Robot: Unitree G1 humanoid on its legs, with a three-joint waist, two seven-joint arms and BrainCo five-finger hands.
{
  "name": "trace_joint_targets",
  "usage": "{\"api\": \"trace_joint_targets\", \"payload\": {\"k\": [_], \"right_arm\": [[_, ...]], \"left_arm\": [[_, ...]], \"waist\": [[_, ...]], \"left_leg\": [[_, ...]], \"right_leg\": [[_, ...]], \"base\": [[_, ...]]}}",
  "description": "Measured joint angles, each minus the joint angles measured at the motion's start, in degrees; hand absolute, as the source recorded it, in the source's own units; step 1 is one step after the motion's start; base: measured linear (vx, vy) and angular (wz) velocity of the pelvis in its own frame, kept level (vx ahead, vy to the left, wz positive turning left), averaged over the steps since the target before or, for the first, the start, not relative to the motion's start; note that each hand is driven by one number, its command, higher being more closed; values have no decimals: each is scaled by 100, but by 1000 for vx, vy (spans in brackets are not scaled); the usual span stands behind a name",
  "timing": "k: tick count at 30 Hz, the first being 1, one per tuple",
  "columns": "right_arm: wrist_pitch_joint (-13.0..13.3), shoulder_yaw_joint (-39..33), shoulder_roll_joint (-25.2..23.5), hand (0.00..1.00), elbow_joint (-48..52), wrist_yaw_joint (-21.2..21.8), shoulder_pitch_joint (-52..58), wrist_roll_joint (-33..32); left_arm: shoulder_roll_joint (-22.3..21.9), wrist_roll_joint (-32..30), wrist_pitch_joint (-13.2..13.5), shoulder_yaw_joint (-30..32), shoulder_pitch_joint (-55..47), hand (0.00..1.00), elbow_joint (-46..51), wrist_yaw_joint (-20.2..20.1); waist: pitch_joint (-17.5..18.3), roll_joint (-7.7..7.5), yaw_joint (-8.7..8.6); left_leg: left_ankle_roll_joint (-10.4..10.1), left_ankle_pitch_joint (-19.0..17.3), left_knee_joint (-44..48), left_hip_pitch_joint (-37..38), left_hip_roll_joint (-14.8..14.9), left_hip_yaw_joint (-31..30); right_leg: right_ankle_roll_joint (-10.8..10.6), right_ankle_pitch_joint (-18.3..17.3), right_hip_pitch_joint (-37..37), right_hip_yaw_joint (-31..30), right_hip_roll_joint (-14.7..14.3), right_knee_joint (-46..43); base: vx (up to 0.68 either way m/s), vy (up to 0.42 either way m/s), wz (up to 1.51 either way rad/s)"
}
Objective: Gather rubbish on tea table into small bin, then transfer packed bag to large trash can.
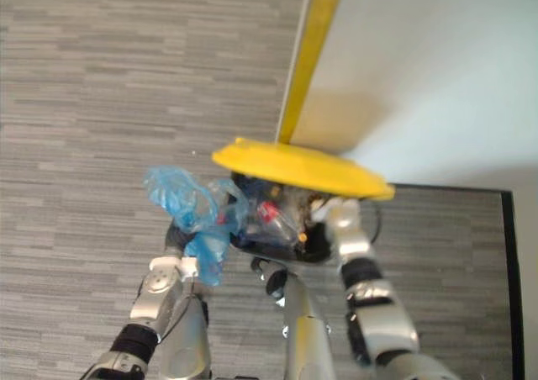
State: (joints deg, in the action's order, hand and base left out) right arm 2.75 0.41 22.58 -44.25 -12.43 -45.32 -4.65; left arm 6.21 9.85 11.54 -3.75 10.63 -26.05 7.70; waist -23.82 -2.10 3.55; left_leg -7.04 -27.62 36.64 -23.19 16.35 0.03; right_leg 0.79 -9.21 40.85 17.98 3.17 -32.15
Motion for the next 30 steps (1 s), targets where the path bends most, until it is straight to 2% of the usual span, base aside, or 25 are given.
{"api": "trace_joint_targets", "payload": {"k": [1,2,4,6,14,20,30], "right_arm": [[-3,-9,147,0,-81,-18,-306,-29],[-4,-9,268,0,-189,-40,-498,-57],[-22,-1,414,0,-223,-97,-566,-198],[-22,48,441,0,-213,-103,-601,-228],[-54,275,732,0,-213,-137,-823,-221],[-112,326,731,0,-215,-133,-924,-212],[-130,703,705,0,-251,-26,-1142,-190]], "left_arm": [[50,47,-17,-19,-51,100,-59,-3],[87,51,-63,-119,-130,100,-61,-6],[82,52,-64,-309,-168,100,-45,-14],[101,52,-58,-420,-154,100,80,-16],[287,54,9,-676,-115,100,300,-36],[394,154,7,-784,-67,100,458,-47],[429,394,48,-1005,135,100,1270,-183]], "waist": [[-4,-3,56],[-46,-2,44],[-63,5,19],[-69,12,-39],[-73,16,-43],[-73,15,-39],[-161,17,-37]], "left_leg": [[23,107,-171,-47,-40,-41],[-104,245,-292,-66,-22,-16],[-238,316,-397,24,-35,33],[-210,332,-382,52,-48,41],[-256,421,-254,-95,-206,90],[-339,473,-138,-155,-248,83],[-246,419,-12,-15,-290,100]], "right_leg": [[41,369,-6,202,-68,385],[162,512,-6,231,-93,448],[143,545,-59,233,-63,471],[95,662,-216,239,-73,686],[35,1252,-507,186,-34,1428],[9,1325,-520,176,13,1428],[-22,1320,-702,127,37,1459]], "base": [[27,-17,-32],[25,-8,-19],[6,-10,2],[-69,32,1],[-106,74,1],[-15,20,1],[-30,-4,0]]}}
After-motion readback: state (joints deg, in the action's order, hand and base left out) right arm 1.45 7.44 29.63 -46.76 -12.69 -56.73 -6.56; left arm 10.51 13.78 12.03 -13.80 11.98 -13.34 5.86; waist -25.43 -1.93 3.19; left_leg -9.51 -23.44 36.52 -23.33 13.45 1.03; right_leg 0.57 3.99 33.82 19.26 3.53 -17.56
